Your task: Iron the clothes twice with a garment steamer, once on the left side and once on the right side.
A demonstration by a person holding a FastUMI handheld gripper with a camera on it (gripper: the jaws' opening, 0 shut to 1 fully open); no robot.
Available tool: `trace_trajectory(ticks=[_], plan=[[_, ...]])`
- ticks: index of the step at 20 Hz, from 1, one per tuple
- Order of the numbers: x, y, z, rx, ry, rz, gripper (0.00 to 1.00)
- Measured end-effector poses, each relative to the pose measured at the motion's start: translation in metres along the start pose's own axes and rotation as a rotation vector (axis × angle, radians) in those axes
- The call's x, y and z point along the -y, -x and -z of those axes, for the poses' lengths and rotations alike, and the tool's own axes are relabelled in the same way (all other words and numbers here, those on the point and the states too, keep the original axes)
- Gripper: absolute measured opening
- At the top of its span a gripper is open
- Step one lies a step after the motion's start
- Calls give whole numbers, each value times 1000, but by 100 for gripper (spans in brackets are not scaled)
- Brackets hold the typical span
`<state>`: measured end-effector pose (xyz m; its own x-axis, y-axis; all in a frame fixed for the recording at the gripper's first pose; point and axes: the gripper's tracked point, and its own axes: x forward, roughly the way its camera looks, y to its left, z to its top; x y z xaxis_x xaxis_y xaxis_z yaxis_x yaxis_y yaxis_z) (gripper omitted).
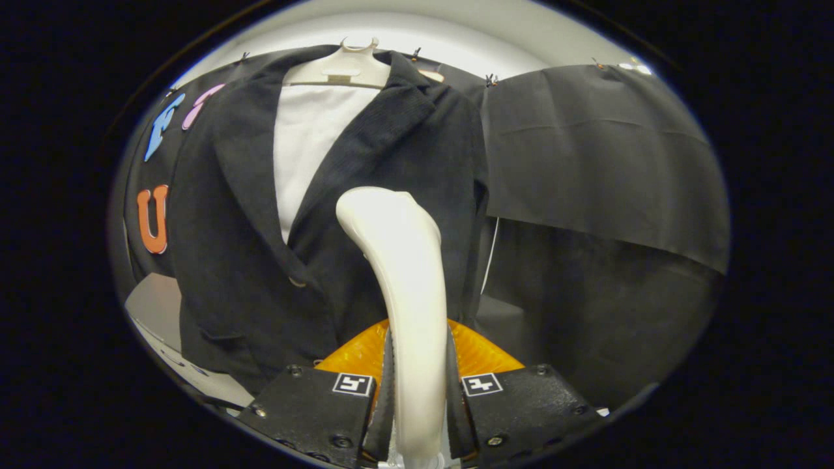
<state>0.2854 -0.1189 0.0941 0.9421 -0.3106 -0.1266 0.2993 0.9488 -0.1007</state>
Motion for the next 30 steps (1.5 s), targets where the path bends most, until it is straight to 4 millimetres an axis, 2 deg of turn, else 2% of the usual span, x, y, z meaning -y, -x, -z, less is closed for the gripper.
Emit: trace_trajectory(ticks=[5,13,18,25,30], plan=[[-8,-1,41,-43,21,13,36],[-18,-2,90,-107,44,19,36],[-20,-4,100,-127,41,24,36],[-23,2,100,-138,20,19,36],[-29,22,105,-137,-3,18,36]])
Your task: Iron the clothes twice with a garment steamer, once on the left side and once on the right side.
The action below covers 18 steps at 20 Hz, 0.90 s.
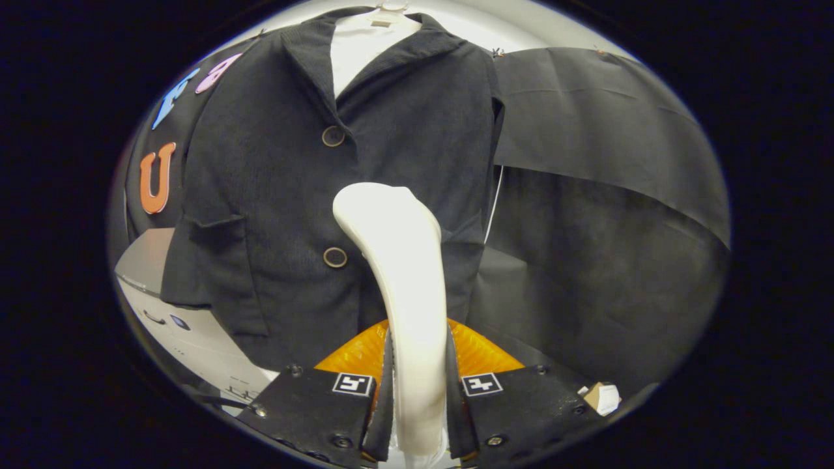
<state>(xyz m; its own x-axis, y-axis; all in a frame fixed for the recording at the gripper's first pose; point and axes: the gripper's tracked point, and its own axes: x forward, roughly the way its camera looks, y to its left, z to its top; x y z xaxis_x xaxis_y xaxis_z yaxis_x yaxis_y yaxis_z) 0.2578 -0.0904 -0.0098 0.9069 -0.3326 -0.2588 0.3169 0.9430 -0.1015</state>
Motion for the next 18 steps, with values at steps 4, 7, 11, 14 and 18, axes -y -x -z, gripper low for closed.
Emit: trace_trajectory(ticks=[4,7,11,14,18], plan=[[-6,28,0,9,-32,-11,36],[-17,59,0,21,-45,-34,36],[-36,105,2,40,-55,-64,36],[-53,139,14,47,-57,-99,36],[-77,183,32,58,-67,-144,36]])
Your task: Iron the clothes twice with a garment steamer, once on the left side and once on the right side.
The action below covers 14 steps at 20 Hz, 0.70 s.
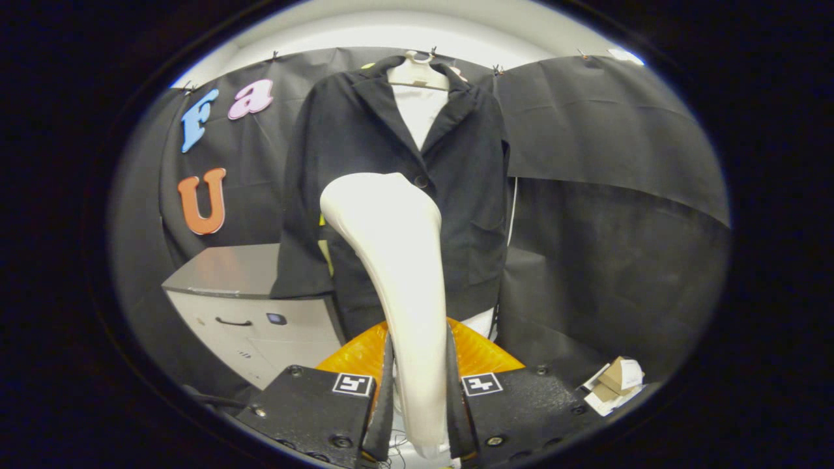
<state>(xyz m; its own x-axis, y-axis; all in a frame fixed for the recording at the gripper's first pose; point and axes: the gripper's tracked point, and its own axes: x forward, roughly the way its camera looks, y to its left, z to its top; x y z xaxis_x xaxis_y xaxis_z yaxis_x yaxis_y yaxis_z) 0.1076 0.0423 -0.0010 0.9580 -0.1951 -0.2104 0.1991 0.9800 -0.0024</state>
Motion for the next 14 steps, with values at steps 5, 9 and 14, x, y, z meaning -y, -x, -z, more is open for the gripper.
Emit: trace_trajectory(ticks=[5,9,14], plan=[[-27,41,27,-14,17,-63,36],[-38,73,43,-7,41,-122,36],[-52,101,66,-4,87,-184,37]])
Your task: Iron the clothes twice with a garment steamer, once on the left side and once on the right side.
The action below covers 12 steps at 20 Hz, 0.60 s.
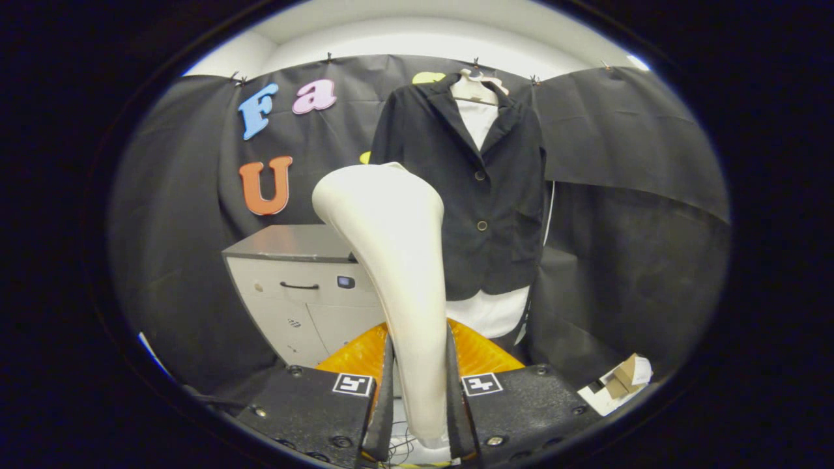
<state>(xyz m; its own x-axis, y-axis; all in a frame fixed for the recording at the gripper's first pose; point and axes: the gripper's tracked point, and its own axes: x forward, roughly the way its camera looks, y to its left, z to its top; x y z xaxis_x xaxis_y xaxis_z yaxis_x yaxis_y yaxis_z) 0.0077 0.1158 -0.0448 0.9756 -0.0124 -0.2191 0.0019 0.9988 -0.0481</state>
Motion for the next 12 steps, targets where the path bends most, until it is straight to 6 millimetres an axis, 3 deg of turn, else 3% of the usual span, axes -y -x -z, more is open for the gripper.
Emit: trace_trajectory(ticks=[5,8,12], plan=[[-6,28,21,-24,8,-43,37],[-6,31,30,-52,2,-55,36],[-4,33,26,-46,-9,-57,36]])
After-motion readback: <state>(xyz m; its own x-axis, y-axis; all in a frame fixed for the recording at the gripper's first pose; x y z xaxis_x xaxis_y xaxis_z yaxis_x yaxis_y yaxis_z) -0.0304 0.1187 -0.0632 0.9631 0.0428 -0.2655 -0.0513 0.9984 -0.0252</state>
